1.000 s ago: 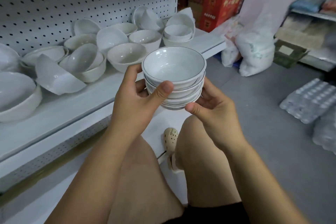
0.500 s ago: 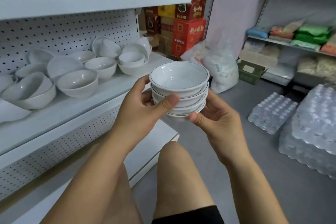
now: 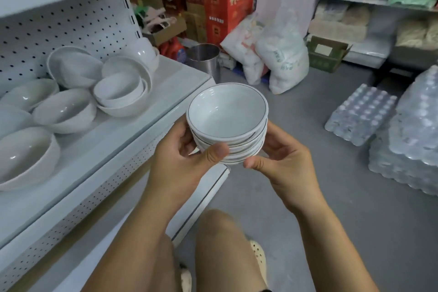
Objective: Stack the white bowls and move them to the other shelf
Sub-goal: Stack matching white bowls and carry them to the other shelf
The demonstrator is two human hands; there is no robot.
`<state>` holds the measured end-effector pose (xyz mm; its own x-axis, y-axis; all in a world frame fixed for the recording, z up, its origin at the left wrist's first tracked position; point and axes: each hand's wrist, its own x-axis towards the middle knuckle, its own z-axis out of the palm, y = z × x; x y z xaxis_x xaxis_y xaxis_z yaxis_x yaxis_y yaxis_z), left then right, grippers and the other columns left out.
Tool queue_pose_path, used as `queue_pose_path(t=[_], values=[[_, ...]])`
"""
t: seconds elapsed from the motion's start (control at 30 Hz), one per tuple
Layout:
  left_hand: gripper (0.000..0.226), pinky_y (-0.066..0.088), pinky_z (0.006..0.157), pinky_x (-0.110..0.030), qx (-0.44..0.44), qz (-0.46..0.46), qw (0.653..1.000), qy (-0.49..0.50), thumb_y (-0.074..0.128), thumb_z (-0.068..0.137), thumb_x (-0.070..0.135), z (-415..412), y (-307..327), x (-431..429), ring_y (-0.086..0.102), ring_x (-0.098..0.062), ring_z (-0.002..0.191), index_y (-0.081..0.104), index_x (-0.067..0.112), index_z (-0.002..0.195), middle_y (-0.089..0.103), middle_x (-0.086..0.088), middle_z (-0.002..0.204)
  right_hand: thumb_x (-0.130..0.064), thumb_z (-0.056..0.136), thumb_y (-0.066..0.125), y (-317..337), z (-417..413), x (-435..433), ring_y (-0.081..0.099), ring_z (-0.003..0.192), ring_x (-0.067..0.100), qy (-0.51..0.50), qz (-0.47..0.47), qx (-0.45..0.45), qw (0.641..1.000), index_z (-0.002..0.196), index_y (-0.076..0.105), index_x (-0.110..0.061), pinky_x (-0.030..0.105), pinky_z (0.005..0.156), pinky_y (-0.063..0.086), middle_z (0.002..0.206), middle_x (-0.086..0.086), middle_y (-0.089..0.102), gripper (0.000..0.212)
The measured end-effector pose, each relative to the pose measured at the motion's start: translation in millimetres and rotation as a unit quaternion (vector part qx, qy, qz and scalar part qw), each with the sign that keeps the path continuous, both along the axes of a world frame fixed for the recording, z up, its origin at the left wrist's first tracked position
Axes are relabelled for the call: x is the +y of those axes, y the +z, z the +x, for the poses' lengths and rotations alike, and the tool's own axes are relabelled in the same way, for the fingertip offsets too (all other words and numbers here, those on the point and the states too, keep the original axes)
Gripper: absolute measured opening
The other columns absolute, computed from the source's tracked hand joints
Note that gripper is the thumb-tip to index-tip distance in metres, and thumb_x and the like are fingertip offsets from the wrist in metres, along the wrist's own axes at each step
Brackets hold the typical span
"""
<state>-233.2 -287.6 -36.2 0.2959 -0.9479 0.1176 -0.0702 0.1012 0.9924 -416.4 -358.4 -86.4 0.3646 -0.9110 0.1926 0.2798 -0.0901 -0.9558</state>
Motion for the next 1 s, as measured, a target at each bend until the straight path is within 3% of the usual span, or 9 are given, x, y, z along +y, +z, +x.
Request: queue_pose_path(t=[0.13,0.27,0.53,0.7,1.0], values=[[0.100,0.053,0.088,-0.016,0.007,-0.002,1.000,-0.017,0.089,0.056,0.060,8,16,-51,0.066,-0.008,0.119,0.058,0.010,0.137,0.072,0.008,0.124,0.007,0.062,0.082,20,4,-42,0.051,0.141,0.022,-0.021,0.024,0.000,0.999,0.147,0.048,-0.002,0.032,0.096,0.056,0.148,0.010,0.057,0.092],[0.088,0.052,0.086,-0.014,0.004,-0.002,0.998,-0.065,0.082,0.061,0.039,0,55,-92,0.068,-0.003,0.112,0.055,0.001,0.136,0.075,0.015,0.113,0.008,0.065,0.081,69,-6,-64,0.050,0.141,0.019,-0.059,0.044,0.007,0.997,0.149,0.044,0.001,0.030,0.101,0.052,0.147,0.006,0.058,0.092],[0.074,0.052,0.080,-0.009,0.022,0.000,0.980,-0.198,0.078,0.056,0.031,-59,188,-131,0.069,0.005,0.102,0.059,0.012,0.125,0.075,0.024,0.103,0.009,0.063,0.082,202,-69,-56,0.051,0.141,0.020,-0.184,0.075,-0.013,0.980,0.148,0.048,-0.004,0.030,0.099,0.053,0.147,0.006,0.058,0.092],[0.077,0.053,0.085,-0.014,0.030,-0.005,0.964,-0.262,0.087,0.055,0.045,-112,254,-168,0.069,-0.001,0.110,0.062,0.020,0.123,0.076,0.017,0.111,0.007,0.064,0.083,264,-122,-63,0.050,0.142,0.023,-0.257,0.050,-0.017,0.965,0.148,0.047,-0.001,0.044,0.109,0.049,0.148,0.009,0.058,0.091],[0.078,0.050,0.092,-0.015,0.022,-0.054,0.948,-0.313,0.086,0.059,0.064,-231,329,-238,0.067,-0.002,0.115,0.065,0.025,0.124,0.074,0.017,0.117,0.002,0.066,0.084,345,-238,-108,0.054,0.139,0.018,-0.317,-0.008,0.014,0.948,0.147,0.051,-0.004,0.033,0.113,0.046,0.144,0.004,0.061,0.088]])
